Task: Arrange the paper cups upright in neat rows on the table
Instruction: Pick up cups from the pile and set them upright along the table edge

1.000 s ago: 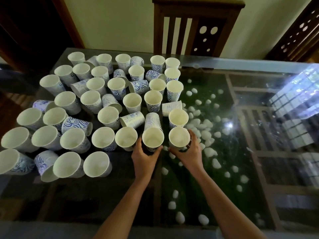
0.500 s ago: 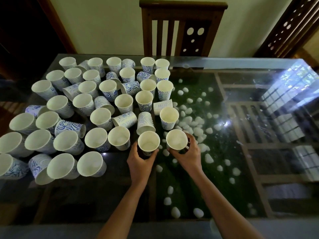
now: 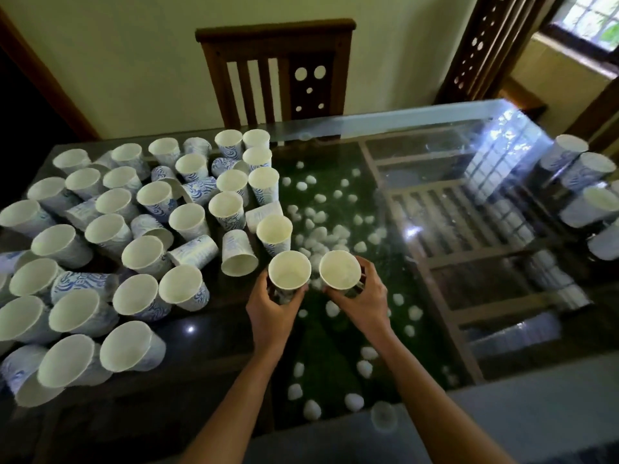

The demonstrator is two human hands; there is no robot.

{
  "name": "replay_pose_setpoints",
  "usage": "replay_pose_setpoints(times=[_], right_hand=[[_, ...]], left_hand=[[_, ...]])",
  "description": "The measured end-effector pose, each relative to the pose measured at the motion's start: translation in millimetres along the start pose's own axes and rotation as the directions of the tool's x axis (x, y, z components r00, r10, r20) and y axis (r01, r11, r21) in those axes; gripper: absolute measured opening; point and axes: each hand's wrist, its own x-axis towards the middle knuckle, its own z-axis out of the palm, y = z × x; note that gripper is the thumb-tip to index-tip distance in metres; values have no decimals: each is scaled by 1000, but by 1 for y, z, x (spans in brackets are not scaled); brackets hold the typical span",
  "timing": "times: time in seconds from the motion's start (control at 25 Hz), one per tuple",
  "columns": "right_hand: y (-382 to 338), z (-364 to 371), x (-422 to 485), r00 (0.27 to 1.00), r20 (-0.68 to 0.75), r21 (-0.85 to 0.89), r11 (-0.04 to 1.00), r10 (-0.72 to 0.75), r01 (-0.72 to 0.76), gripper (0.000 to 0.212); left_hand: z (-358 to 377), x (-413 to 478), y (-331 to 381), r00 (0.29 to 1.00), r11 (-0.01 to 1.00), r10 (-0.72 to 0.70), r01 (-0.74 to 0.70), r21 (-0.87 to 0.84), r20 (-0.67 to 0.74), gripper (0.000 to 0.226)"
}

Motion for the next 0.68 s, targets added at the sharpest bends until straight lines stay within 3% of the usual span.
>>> replay_pose_setpoints(times=[0.32,0.68], right_hand=[[40,-103,38,988,-155,69,997,-13,24,66],[110,-274,132,936,-350,15,1000,18,-14,68]], left_hand=[[107,-2,66,978,991,135,-136,0,156,63],[303,-5,166,948,994,80,-52,-95,309,65]])
